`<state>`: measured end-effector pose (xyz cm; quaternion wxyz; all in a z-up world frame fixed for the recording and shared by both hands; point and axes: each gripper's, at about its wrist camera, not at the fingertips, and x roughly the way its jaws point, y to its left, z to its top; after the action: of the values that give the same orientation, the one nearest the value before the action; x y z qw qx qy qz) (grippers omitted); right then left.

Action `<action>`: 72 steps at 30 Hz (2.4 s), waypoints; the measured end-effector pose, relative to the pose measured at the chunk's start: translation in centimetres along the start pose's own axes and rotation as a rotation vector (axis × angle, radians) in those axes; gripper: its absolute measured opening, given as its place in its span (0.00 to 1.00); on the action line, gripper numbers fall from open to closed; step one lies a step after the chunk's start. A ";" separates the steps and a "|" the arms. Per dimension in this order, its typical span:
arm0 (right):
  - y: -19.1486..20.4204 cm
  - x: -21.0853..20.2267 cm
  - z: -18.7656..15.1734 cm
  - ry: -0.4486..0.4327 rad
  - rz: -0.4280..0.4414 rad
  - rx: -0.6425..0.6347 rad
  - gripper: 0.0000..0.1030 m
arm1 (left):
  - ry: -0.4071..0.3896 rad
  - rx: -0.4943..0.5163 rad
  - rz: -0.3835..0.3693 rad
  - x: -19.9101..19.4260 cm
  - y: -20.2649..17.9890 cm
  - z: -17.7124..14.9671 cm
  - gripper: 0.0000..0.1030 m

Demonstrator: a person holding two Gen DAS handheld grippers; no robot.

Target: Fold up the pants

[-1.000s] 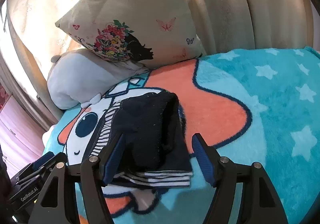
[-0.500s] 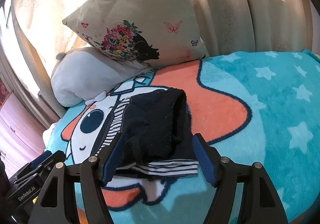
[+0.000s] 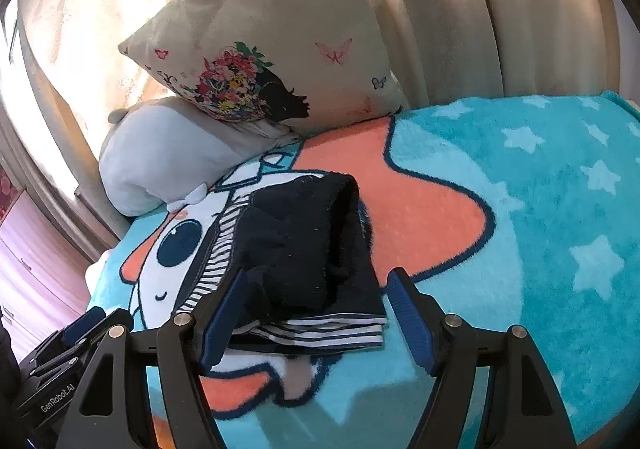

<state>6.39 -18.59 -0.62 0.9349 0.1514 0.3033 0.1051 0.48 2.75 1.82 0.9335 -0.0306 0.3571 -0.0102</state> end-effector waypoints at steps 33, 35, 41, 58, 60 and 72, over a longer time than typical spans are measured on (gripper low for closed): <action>-3.3 10.3 5.2 0.271 0.330 0.172 0.47 | 0.229 -0.131 -0.497 10.9 -2.0 3.5 0.49; -3.0 9.8 5.8 0.261 0.348 0.162 0.45 | 0.207 -0.122 -0.498 10.7 -2.4 4.5 0.49; -1.8 9.7 9.1 0.209 0.318 0.105 0.45 | 0.196 -0.100 -0.448 12.5 -3.4 7.2 0.49; -3.6 11.0 10.4 0.153 0.208 0.116 0.69 | 0.187 -0.049 -0.310 13.2 -2.9 7.4 0.53; -3.7 8.9 10.3 0.106 0.192 0.106 0.73 | 0.157 -0.036 -0.276 11.6 -2.5 6.9 0.56; -2.5 2.8 4.1 0.024 0.025 0.018 0.75 | -0.084 0.048 -0.023 2.9 -2.2 2.3 0.71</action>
<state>11.32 -20.99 0.21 0.9284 0.1624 0.3135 0.1160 4.18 0.53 1.79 0.9479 -0.0128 0.3170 -0.0283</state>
